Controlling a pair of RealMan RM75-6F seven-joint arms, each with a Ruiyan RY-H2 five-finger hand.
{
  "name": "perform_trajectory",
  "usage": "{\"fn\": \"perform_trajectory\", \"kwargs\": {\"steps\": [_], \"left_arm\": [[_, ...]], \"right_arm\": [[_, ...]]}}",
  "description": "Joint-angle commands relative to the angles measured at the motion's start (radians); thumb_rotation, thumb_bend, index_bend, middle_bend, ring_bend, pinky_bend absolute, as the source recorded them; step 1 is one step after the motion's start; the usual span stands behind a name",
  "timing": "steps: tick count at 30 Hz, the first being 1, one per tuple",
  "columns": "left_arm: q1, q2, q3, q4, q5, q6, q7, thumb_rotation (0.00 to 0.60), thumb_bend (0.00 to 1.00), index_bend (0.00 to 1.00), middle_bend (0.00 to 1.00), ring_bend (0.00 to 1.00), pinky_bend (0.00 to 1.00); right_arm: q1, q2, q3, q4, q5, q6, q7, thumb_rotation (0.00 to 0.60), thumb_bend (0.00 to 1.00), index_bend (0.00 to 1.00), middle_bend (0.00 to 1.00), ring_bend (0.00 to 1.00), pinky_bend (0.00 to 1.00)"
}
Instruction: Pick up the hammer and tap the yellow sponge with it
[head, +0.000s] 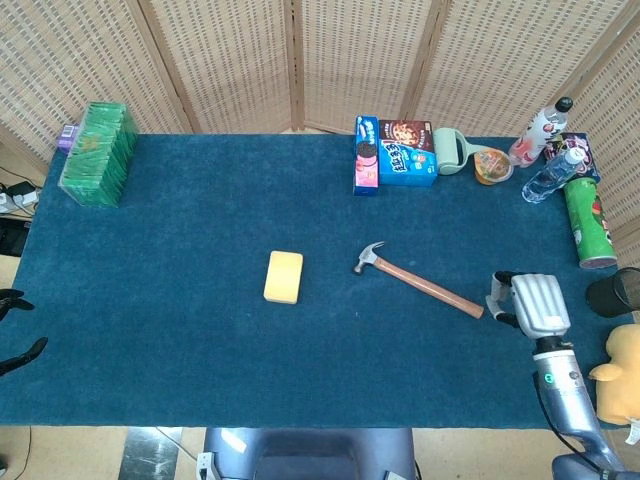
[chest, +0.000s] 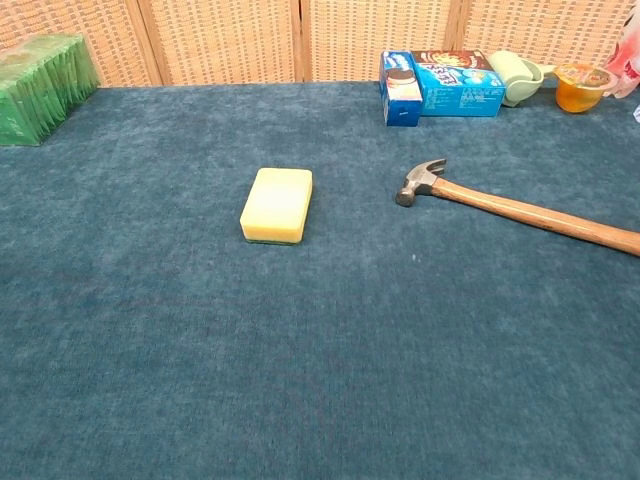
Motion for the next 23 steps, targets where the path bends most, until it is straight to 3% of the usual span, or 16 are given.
{"fn": "perform_trajectory", "kwargs": {"steps": [1, 8, 12, 23], "left_arm": [[0.017, -0.012, 0.004, 0.014, 0.005, 0.018, -0.010, 0.600, 0.22, 0.42, 0.33, 0.24, 0.26], [0.042, -0.007, 0.021, -0.020, -0.002, 0.025, 0.016, 0.600, 0.22, 0.42, 0.33, 0.24, 0.26], [0.045, 0.015, 0.042, -0.077, -0.024, -0.021, 0.074, 0.600, 0.22, 0.42, 0.33, 0.24, 0.24], [0.043, 0.031, 0.043, -0.152, -0.035, -0.042, 0.139, 0.600, 0.22, 0.42, 0.33, 0.24, 0.20]], "right_arm": [[-0.067, 0.031, -0.027, -0.013, -0.039, 0.076, 0.007, 0.600, 0.41, 0.68, 0.68, 0.71, 0.66], [-0.148, 0.056, -0.048, -0.028, -0.081, 0.162, 0.050, 0.600, 0.42, 0.68, 0.69, 0.73, 0.66], [-0.180, 0.069, -0.049, -0.030, -0.097, 0.191, 0.078, 0.600, 0.41, 0.68, 0.69, 0.73, 0.66], [-0.198, 0.058, -0.024, 0.012, -0.111, 0.178, 0.143, 0.600, 0.41, 0.68, 0.69, 0.72, 0.66]]}}
